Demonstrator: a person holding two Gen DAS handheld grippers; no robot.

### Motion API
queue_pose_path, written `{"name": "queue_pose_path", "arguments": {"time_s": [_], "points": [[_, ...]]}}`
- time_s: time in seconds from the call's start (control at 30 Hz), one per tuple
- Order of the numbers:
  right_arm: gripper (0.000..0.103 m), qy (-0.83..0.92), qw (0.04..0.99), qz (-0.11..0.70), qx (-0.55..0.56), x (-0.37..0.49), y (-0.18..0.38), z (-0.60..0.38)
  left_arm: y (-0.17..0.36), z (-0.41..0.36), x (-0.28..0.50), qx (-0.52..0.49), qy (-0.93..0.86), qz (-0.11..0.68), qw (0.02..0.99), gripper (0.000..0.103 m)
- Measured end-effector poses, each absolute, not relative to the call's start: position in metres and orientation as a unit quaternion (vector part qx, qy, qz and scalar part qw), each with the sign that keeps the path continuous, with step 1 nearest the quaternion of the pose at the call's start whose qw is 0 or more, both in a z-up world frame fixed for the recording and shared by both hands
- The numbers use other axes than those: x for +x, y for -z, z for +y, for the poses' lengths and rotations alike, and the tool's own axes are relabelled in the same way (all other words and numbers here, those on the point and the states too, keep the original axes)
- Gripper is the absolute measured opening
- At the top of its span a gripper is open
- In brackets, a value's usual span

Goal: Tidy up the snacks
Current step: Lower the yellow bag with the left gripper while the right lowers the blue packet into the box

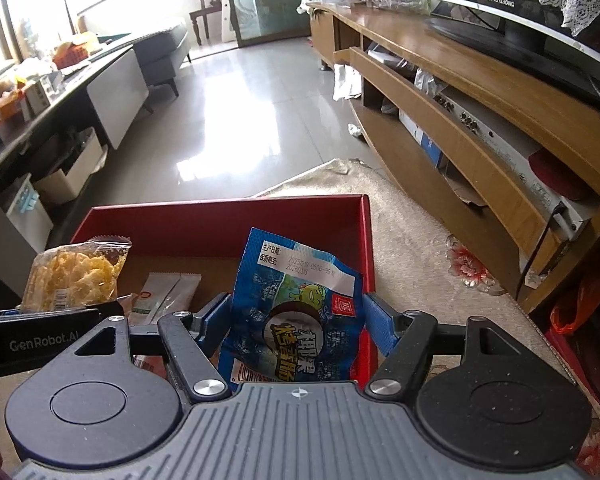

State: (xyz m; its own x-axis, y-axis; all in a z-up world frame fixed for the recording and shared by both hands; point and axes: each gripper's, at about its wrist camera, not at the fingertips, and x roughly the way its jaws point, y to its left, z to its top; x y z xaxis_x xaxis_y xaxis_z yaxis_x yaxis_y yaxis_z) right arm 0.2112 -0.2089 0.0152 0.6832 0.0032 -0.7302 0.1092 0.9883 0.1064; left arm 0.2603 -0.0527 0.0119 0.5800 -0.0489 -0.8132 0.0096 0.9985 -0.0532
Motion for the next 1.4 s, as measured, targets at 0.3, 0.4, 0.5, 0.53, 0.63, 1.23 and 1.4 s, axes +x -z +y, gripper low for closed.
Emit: {"name": "queue_pose_path", "arguments": {"time_s": [0.3,0.4,0.5,0.53,0.63,1.23,1.4], "points": [[0.077,0.023,0.912,0.405,0.065,0.217,-0.005,-0.207,-0.006,-0.052,0.265,-0.021,0.016,0.471,0.882,0.069],[0.079,0.022,0.912,0.404,0.067,0.217,-0.006,-0.207,-0.005,-0.051,0.265,-0.018,0.015,0.472,0.881,0.07],[0.077,0.022,0.914,0.399,0.073,0.217,-0.009,-0.208,-0.006,-0.052,0.265,-0.021,0.018,0.47,0.882,0.072],[0.077,0.02,0.914,0.397,0.074,0.217,-0.009,-0.209,-0.007,-0.052,0.265,-0.023,0.02,0.469,0.883,0.074],[0.078,0.018,0.915,0.395,0.077,0.217,-0.01,-0.207,-0.009,-0.052,0.263,-0.02,0.018,0.466,0.884,0.076],[0.08,0.025,0.924,0.374,0.082,0.208,-0.025,-0.21,-0.024,-0.047,0.254,-0.035,0.019,0.448,0.893,0.081],[0.08,0.027,0.924,0.372,0.078,0.204,-0.027,-0.21,-0.027,-0.047,0.25,-0.038,0.022,0.446,0.894,0.081]]}}
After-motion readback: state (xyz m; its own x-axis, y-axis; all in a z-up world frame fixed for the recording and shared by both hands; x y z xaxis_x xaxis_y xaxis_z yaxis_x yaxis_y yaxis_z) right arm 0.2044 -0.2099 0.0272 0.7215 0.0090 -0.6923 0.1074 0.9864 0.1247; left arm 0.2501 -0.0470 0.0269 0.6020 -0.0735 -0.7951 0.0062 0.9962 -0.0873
